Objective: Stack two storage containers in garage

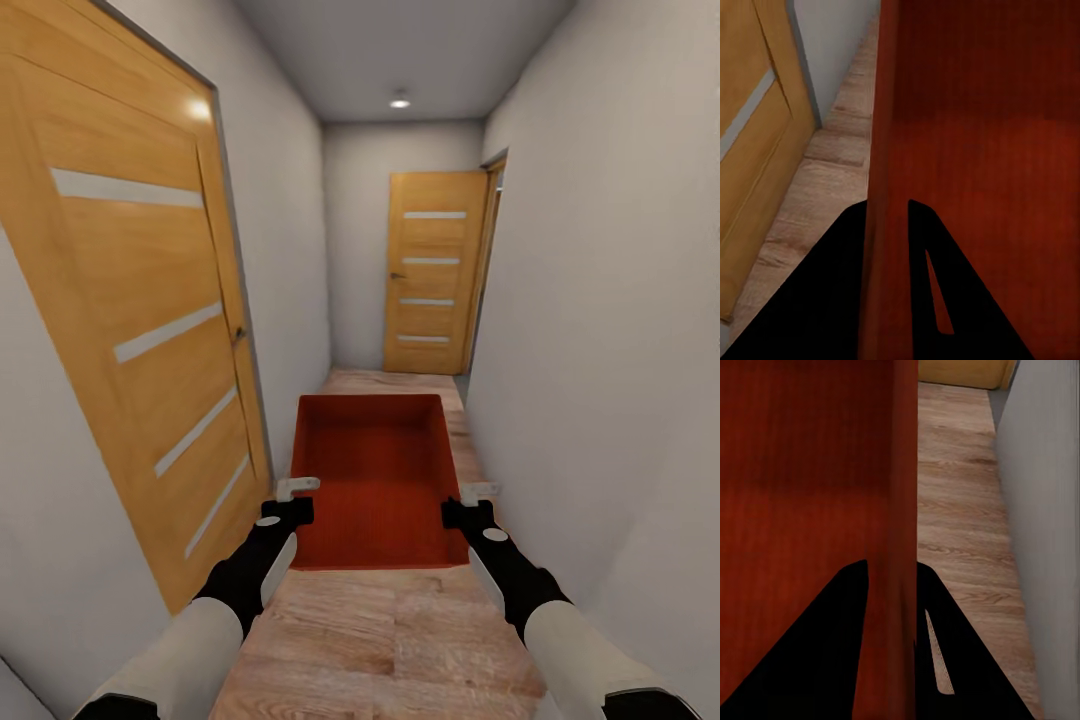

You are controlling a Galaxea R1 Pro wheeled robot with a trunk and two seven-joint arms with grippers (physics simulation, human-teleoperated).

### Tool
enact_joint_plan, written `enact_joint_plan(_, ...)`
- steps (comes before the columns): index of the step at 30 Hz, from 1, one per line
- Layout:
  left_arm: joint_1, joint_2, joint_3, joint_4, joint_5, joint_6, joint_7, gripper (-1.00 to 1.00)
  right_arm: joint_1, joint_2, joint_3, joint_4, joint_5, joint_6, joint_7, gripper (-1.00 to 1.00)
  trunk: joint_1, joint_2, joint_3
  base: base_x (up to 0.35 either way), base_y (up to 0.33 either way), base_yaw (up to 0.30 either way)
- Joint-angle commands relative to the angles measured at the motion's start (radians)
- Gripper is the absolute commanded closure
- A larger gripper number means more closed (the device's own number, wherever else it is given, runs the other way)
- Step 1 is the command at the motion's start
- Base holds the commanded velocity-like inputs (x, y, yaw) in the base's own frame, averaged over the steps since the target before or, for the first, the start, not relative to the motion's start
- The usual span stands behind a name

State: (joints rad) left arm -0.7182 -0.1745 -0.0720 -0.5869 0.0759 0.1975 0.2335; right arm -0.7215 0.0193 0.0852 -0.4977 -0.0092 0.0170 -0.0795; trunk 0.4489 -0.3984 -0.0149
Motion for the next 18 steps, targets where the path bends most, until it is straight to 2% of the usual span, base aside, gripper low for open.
enact_joint_plan(1, 0.0, 0.0, -0.003, 0.001, 0.018, 0.005, 0.01, 1.0, -0.001, 0.001, -0.002, -0.012, 0.005, 0.001, -0.003, 1.0, 0.001, -0.002, -0.002, 0.323, 0.121, -0.242)
enact_joint_plan(11, 0.0, 0.0, -0.003, 0.001, 0.018, 0.005, 0.01, 1.0, -0.001, 0.001, -0.003, -0.012, 0.005, 0.001, -0.003, 1.0, 0.001, -0.002, -0.002, 0.323, 0.121, -0.242)
enact_joint_plan(18, 0.0, 0.0, -0.003, 0.002, 0.018, 0.006, 0.01, 1.0, -0.001, 0.0, -0.002, -0.012, 0.005, 0.001, -0.003, 1.0, 0.001, -0.002, -0.002, 0.323, 0.121, -0.052)
